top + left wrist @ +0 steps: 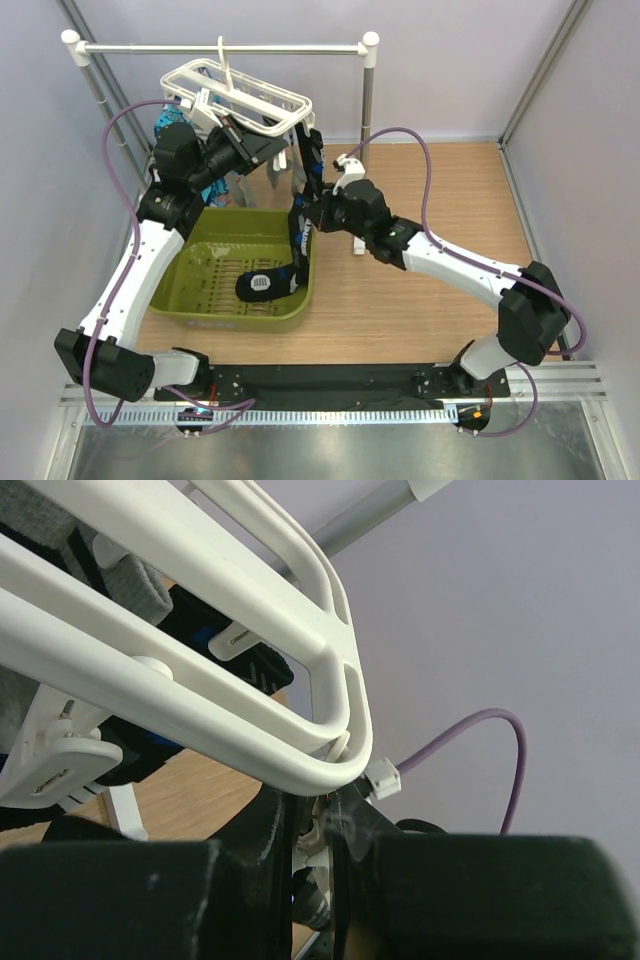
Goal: Remove the socks clipped to the hanger
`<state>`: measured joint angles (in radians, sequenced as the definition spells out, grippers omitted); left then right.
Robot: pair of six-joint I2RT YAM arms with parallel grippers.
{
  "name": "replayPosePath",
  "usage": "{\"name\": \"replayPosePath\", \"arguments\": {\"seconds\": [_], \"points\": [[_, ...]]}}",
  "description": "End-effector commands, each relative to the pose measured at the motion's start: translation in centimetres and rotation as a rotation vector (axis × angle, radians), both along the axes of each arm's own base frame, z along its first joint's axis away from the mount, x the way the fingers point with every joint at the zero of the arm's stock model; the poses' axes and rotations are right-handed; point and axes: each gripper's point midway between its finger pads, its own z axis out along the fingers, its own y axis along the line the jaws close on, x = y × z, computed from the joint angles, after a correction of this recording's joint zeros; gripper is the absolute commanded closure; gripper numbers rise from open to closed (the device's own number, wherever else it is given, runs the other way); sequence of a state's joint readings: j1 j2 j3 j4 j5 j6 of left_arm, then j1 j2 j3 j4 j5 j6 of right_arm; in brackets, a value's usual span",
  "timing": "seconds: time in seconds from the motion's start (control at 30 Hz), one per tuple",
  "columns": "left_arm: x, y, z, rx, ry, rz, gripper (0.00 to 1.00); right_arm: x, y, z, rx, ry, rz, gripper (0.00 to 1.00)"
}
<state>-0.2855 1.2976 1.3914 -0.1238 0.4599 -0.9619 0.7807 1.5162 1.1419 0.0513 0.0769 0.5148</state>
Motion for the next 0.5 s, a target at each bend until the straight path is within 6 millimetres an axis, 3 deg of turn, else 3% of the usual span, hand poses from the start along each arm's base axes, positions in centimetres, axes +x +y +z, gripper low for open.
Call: {"name": "replayPosePath", "arguments": {"seconds": [0.0,0.17,0.23,0.27,0.33,0.4,0.47], "points": [[0.1,0.5,1.4,-0.015,-0.048,0.018,0.99,-4.1,3.8,6.3,0.175,-0.131,0.216,0.99],[0.1,0.5,1.4,-0.015,-0.047,0.020,1.00,-9.3,8.3,4.5,0.211,-0.050,0.393,0.99],[0.1,0.6,1.2,-0.014,-0.044,0.021,1.00,-10.5,9.3,3.0,0.161,-0.035,0.430,0.82],[0.0,0.5,1.2,-0.013,-0.047,0.021,1.00,-10.5,8.9,2.2,0.117,-0.027,0.425,0.69],[-0.1,0.6,1.2,-0.013,-0.045,0.021,1.00,-9.7,7.1,2.7,0.057,-0.061,0.377,0.39],[-0.3,0.6,1.2,-0.010,-0.050,0.021,1.00,-8.3,5.1,4.2,0.018,-0.125,0.323,0.31],[-0.3,0.7,1.3,-0.010,-0.051,0.026,1.00,-6.9,2.4,7.0,0.015,-0.184,0.270,0.25]]}}
